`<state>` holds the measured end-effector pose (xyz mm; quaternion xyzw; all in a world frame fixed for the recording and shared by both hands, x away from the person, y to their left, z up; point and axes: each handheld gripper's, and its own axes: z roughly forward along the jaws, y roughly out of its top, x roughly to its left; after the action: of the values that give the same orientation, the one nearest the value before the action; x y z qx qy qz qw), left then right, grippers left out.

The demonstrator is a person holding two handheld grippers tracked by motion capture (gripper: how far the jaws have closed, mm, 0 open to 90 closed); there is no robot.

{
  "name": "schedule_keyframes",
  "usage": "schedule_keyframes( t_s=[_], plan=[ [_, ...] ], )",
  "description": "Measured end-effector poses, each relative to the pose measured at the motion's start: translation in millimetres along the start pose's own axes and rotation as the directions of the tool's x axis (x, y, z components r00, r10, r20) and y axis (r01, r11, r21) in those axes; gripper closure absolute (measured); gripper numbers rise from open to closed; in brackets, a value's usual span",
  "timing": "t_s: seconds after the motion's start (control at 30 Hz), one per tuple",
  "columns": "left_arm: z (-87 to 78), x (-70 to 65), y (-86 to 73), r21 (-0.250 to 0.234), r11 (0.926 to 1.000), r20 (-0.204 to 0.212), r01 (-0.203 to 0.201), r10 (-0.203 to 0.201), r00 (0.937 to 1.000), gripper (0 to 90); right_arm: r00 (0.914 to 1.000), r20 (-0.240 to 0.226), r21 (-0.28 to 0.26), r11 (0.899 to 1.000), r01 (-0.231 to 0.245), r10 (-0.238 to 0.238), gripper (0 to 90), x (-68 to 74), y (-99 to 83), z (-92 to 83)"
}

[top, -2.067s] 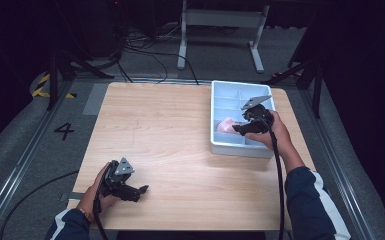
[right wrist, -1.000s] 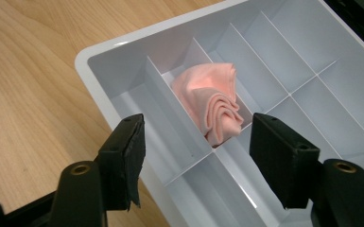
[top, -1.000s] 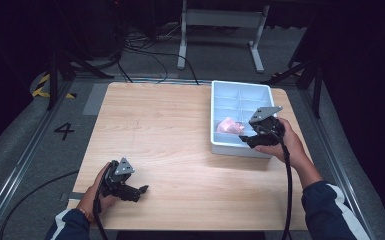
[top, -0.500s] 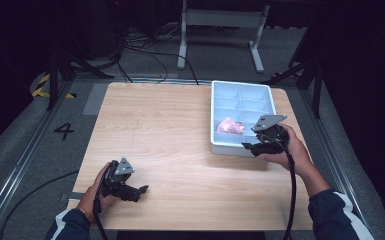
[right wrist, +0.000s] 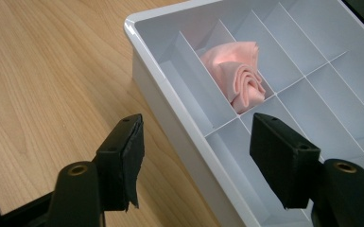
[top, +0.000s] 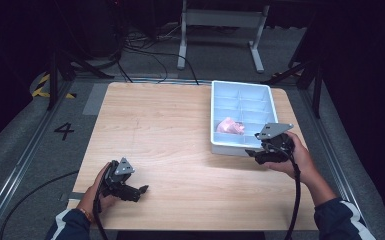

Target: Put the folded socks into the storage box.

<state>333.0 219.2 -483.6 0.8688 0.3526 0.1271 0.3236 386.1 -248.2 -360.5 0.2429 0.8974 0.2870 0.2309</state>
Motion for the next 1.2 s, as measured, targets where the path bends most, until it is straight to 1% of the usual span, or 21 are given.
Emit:
schedule_keyframes(
  t_s=[0.1,0.33,0.37,0.4,0.47,0.57,0.6,0.63,0.7,0.73,0.83,0.97,1.07,1.13,1.2],
  plan=[
    [0.0,0.0,0.0,0.000,1.0000,0.000,0.000,0.000,1.0000,0.0,1.0000,0.005,-0.004,1.000,0.008,-0.008,36.3,3.5,-4.9,-3.7],
    [0.0,0.0,0.0,-0.001,1.0000,0.000,0.001,-0.001,1.0000,0.0,1.0000,0.005,-0.009,1.000,0.008,-0.008,36.3,8.8,-14.7,-7.9],
    [0.1,0.1,0.1,-0.002,1.0000,0.000,-0.001,0.001,1.0000,0.0,1.0000,0.005,-0.009,1.000,0.004,-0.004,36.5,9.8,-17.2,-8.5],
    [0.1,-0.2,0.0,-0.002,1.0000,0.000,0.002,-0.002,1.0000,0.0,0.9997,0.021,-0.008,1.000,0.010,-0.010,36.8,11.1,-21.3,-9.1],
    [0.0,0.0,0.0,0.000,1.0000,0.000,0.000,0.000,1.0000,0.0,0.9998,0.020,-0.009,1.000,0.001,-0.001,36.8,12.9,-25.7,-9.3],
    [0.0,0.0,0.0,0.000,1.0000,0.000,0.000,0.000,1.0000,0.0,0.9997,0.022,-0.001,1.000,0.004,-0.004,36.9,14.5,-30.9,-9.4],
    [0.0,0.0,0.0,-0.001,1.0000,0.000,0.000,0.000,1.0000,0.0,0.9997,0.026,0.006,1.000,0.004,-0.004,36.9,16.9,-36.7,-9.3],
    [0.0,-0.1,0.0,-0.001,1.0000,0.000,0.001,-0.001,1.0000,0.0,0.9997,0.026,0.006,1.000,0.004,-0.004,36.9,16.9,-36.7,-9.3],
    [0.1,-0.1,0.0,-0.001,1.0000,0.000,0.001,-0.001,1.0000,0.0,0.9996,0.027,0.008,1.000,0.005,-0.005,36.9,19.2,-44.1,-10.4],
    [0.0,0.0,0.0,0.000,1.0000,0.000,0.000,0.000,1.0000,0.0,0.9996,0.027,0.008,1.000,0.005,-0.005,36.9,19.2,-44.1,-10.4],
    [0.0,0.0,0.0,-0.001,1.0000,0.000,0.000,0.000,1.0000,0.0,0.9996,0.028,-0.003,1.000,-0.010,0.010,37.1,21.4,-55.3,-11.8],
    [0.2,0.0,0.0,-0.003,1.0000,0.000,0.000,0.000,1.0000,0.0,0.9992,0.026,0.007,1.000,-0.029,0.029,37.0,23.6,-67.9,-10.9],
    [0.0,-0.1,0.0,0.000,1.0000,-0.001,0.001,-0.001,1.0000,0.0,0.9992,0.030,0.002,1.000,-0.026,0.026,36.9,25.3,-76.1,-10.8],
    [-0.2,-0.2,0.0,0.002,1.0000,-0.002,0.001,-0.001,1.0000,0.0,0.9992,0.027,0.000,1.000,-0.031,0.031,36.9,25.4,-81.3,-11.0],
    [-0.2,-0.2,0.0,0.002,1.0000,-0.002,0.001,-0.001,1.0000,0.0,0.9987,0.033,-0.004,0.999,-0.038,0.038,36.8,25.9,-87.3,-12.0]
  ],
)
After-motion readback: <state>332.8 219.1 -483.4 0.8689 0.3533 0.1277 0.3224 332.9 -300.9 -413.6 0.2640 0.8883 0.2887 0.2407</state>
